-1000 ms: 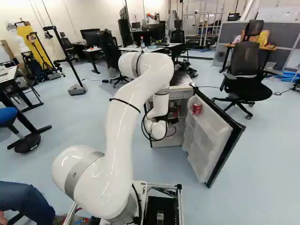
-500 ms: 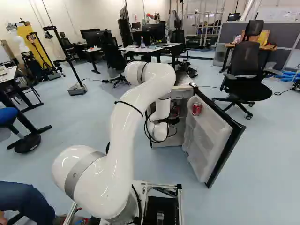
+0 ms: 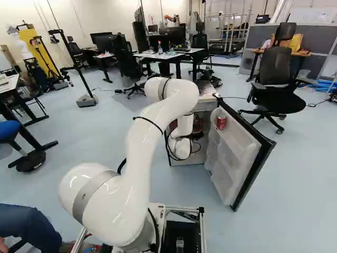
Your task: Grab a drink from the fridge
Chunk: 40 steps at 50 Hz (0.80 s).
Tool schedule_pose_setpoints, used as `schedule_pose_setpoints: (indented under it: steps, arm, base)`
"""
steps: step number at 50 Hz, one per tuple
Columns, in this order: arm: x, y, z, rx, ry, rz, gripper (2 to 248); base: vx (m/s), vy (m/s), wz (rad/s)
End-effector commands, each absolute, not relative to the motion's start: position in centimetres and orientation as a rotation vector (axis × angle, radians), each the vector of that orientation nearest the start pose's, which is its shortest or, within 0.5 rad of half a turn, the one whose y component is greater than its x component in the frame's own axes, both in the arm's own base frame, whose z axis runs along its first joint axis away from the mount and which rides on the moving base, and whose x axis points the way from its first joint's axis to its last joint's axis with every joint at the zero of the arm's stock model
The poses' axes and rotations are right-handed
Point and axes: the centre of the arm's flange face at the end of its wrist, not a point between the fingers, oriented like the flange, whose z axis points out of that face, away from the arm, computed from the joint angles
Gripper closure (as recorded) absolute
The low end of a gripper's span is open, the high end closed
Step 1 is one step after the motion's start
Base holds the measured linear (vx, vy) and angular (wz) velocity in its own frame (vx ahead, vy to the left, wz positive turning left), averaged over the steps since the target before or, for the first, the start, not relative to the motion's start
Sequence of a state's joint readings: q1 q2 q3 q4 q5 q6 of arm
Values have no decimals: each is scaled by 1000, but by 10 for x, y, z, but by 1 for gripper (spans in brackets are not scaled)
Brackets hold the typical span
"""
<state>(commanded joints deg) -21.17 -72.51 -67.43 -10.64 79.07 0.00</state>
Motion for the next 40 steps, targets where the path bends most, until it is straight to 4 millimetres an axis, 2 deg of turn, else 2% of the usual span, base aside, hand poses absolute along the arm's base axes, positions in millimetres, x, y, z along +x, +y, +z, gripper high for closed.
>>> schedule_pose_setpoints:
  steps: [25, 40]
  arm:
    - [560, -205, 9, -2544, 253, -2015, 3]
    - [576, -206, 2, -2532, 237, -2033, 3]
  base:
    - [0, 0, 0]
    - [0, 0, 0]
